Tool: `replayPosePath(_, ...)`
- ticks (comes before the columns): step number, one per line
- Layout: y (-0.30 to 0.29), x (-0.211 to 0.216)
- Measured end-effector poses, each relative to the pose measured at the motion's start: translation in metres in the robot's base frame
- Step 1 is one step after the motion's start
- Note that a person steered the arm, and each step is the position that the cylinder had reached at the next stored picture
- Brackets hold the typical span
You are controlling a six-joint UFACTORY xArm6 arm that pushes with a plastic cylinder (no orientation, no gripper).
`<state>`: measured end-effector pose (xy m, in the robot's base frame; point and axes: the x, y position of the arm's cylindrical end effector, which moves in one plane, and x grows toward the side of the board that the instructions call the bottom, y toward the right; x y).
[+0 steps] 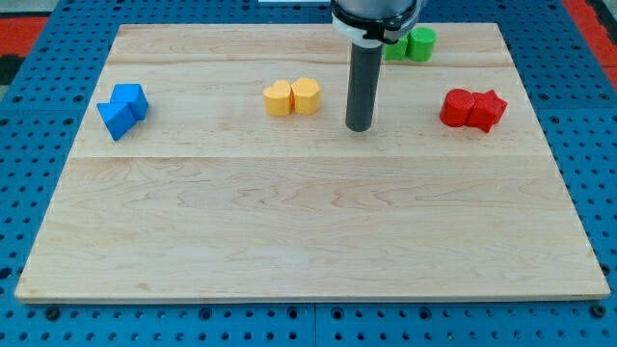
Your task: Point your arm towards center left
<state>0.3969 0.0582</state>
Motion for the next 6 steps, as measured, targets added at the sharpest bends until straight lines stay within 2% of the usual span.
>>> replayPosePath(1,-0.036,0.031)
replayPosePath(2,-0.124,0.051)
replayPosePath(4,-0.32,0.056)
replayPosePath(5,-0.363,0.052)
replayPosePath(6,-0.363,0.023)
